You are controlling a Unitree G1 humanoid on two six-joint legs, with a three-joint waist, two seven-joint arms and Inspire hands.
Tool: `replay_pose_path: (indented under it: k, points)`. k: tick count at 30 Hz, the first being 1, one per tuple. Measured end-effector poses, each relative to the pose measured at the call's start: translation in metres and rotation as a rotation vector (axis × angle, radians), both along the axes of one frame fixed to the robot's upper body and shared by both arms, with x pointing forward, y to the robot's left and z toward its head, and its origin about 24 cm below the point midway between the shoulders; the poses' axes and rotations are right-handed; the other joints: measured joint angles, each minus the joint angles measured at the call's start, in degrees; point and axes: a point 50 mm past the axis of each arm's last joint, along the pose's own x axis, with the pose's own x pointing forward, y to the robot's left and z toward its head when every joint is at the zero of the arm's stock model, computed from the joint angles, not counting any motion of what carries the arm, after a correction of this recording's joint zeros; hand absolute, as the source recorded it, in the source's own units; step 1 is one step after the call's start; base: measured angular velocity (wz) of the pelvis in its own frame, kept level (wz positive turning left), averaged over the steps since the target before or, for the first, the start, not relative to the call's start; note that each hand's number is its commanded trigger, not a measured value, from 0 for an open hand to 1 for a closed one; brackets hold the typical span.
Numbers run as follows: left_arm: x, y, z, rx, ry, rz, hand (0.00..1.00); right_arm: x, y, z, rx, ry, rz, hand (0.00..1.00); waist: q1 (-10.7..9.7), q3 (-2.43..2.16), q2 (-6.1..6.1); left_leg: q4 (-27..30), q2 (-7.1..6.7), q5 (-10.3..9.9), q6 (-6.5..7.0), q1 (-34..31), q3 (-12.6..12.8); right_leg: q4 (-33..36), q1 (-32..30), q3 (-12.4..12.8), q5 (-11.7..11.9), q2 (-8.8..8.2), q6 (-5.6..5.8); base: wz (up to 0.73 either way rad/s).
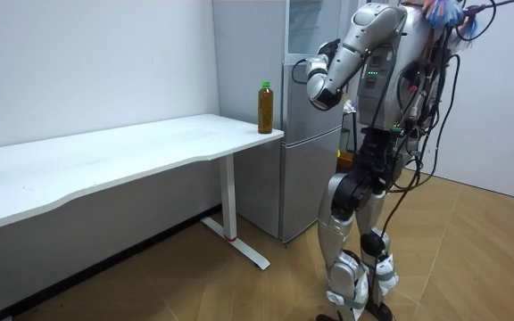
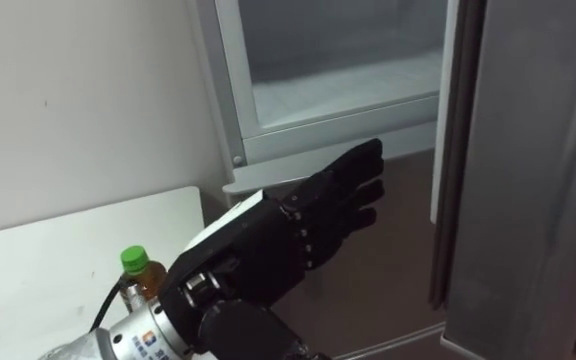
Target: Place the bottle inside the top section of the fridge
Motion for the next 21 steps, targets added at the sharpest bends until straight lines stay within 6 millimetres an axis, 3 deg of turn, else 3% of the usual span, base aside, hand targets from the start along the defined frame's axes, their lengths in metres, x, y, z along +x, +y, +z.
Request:
replay_pose_path:
  k: [21]
  points:
    - [-0.001,-0.011,0.017,-0.001,-0.087,-0.090,0.00,0.001,-0.002,0.000,0.034,-0.002,-0.023,0.00,-2.37,-0.09,0.60,0.01,0.06,0.00,0.00,0.01,0.11,-0.14,-0.15,0.61,-0.01,0.03,0.03,0.00]
